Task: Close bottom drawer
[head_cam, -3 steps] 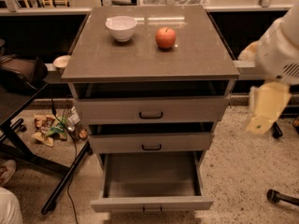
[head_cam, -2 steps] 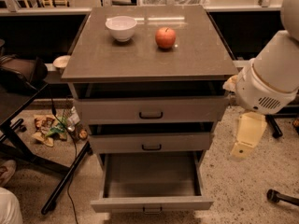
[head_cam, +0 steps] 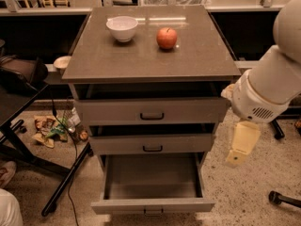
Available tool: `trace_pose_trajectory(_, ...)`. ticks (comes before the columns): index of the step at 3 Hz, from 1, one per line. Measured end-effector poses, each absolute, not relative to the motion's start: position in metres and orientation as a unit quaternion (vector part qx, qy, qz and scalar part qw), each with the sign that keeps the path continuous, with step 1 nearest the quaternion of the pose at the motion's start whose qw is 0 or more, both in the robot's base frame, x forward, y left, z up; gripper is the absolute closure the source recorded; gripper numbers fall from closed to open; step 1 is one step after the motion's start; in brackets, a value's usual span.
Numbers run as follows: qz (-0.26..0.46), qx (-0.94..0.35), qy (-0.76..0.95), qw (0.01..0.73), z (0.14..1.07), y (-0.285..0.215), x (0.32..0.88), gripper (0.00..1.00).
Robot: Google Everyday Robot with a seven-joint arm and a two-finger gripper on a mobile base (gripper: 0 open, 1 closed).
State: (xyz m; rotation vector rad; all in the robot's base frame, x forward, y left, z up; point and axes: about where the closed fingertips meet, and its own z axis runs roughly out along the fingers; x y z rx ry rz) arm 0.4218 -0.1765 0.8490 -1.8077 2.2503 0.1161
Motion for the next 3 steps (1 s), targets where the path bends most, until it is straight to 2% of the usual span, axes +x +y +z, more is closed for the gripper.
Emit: trace_pose_trajectory(3,0.133,-0.606,0.767,0.166,0.694,-0.142,0.422,0.00)
